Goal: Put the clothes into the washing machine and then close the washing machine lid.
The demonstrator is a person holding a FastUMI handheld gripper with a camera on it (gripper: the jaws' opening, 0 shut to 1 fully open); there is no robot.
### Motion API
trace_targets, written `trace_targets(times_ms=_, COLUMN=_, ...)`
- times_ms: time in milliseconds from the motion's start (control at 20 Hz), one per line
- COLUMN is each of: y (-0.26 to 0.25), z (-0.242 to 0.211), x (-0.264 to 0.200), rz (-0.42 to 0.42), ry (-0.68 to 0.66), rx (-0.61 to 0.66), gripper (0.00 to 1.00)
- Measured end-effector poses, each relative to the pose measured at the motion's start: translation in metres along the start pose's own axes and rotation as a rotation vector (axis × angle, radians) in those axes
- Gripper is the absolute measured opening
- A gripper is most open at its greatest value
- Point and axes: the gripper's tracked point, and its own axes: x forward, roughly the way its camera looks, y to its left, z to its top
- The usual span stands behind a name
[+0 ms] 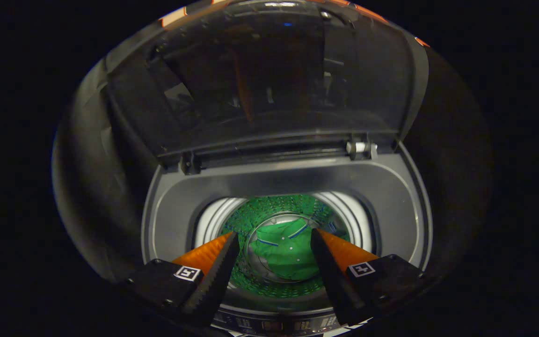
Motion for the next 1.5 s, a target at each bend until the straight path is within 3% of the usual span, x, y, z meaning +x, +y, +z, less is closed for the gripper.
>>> trace_targets(times_ms=300, y=0.017, z=0.062, x=-0.062, rz=0.030, ry=-0.120, rx=-0.054, gripper=0.99)
trace_targets(times_ms=1000, y=0.037, z=0.233, x=-0.137, rz=0.079, ry=-0.415, rx=-0.073, gripper=0.98)
trace_targets(times_ms=1200, y=0.029, z=0.271, x=-0.126, rz=0.045, ry=-0.463, rx=-0.078, gripper=0.98)
trace_targets(times_ms=1500, y=0.020, z=0.272, x=-0.097, rz=-0.011, ry=-0.435, rx=-0.094, gripper=0.99)
